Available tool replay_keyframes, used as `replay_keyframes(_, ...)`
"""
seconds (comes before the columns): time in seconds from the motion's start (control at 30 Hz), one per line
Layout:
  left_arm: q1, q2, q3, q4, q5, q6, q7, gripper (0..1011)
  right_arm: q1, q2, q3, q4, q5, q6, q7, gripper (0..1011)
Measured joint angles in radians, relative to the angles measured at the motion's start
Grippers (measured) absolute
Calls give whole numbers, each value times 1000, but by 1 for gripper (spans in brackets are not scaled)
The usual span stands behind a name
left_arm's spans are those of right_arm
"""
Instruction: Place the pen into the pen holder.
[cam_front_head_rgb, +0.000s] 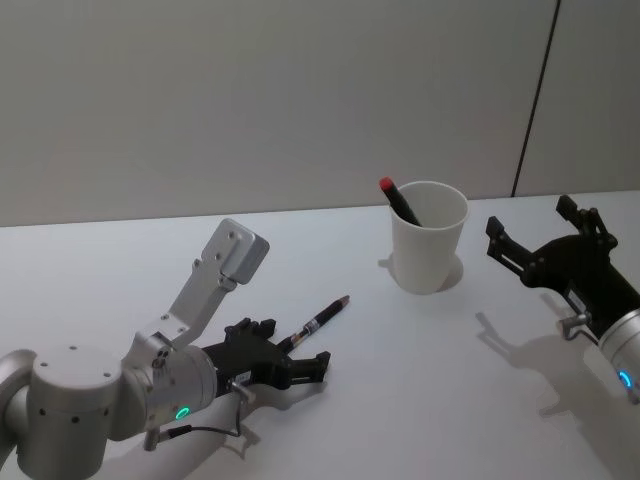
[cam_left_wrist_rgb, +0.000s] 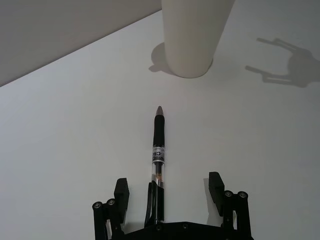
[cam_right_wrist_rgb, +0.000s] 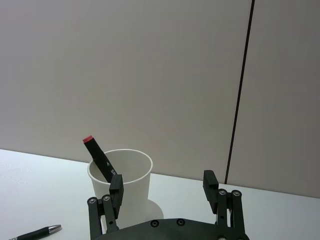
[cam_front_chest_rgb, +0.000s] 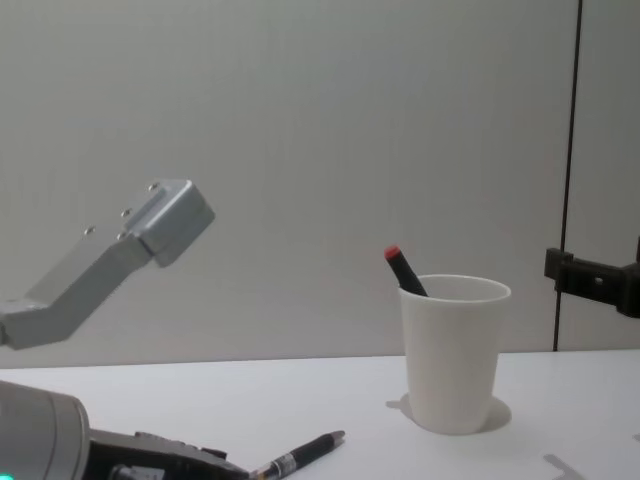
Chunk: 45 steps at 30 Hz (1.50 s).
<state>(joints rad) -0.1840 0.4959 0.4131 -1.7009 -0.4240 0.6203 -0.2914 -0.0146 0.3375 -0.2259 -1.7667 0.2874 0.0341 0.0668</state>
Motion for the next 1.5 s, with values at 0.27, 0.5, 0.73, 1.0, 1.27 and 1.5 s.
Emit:
replay_keyframes(0.27,-5,-5,1,10,8,-1,2,1001,0,0,0,0,0,0,0,1001)
replay_keyframes(0.5,-8,-6,1,14,15,-3,-6,1001,0,0,0,0,0,0,0,1001)
replay_keyframes(0.73,-10,-7,1,17,20,-5,-10,961,0,0,0,0,0,0,0,1002)
replay_keyframes(1.0,-11,-7,1,19,23,-7,-11,765,0,0,0,0,0,0,0,1001)
replay_keyframes(1.27,-11,-8,2,20,24,-7,-14,577,0,0,0,0,0,0,0,1001)
replay_keyframes(1.5,-11,-8,2,21,24,-7,-16,441,0,0,0,0,0,0,0,1001)
